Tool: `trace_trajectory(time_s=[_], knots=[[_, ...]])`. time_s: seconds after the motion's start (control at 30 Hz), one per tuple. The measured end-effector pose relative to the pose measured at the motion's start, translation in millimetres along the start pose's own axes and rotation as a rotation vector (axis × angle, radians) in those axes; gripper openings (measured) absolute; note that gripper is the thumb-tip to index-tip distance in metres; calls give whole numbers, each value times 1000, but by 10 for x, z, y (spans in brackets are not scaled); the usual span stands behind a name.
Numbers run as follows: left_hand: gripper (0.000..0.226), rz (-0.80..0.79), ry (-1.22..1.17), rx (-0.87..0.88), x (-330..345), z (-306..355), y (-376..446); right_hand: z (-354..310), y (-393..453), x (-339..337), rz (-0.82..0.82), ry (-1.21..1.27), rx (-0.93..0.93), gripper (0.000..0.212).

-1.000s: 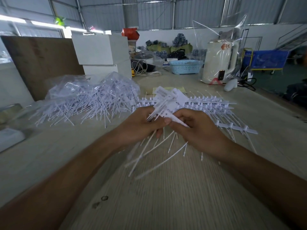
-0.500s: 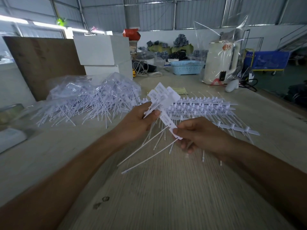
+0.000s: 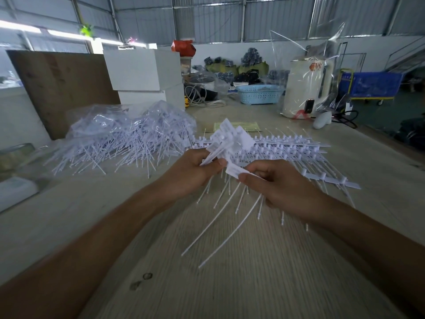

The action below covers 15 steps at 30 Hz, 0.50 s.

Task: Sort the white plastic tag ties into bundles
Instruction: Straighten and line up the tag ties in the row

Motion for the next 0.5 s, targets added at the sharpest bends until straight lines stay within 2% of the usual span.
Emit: trace_trajectory(time_s=[0.13,0.27,0.33,0.43,0.5], knots=[[34,27,-155,-36,54,13,3,2,12,45,-20,52,4,23],[41,18,-189,-18,125,34,2,-42,-33,108,-64,108,-11,17],[47,56,-193,-18,109,26,7,-5,-25,163,-122,167,38,17],[43,138,-219,-22,22,4,19,72,0,192,-189,248,141,22],[41,149,-228,-25,0,-6,24,56,-2,166,-177,258,119,24]])
Point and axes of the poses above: each hand's wrist, its own y-axis towards the middle knuckle, its own x-axis out of the palm, z = x × y, the point moved 7 cm from there along y, towards the middle knuckle, and after that the axes turned 15 degrees about x, right-handed, at the moved point
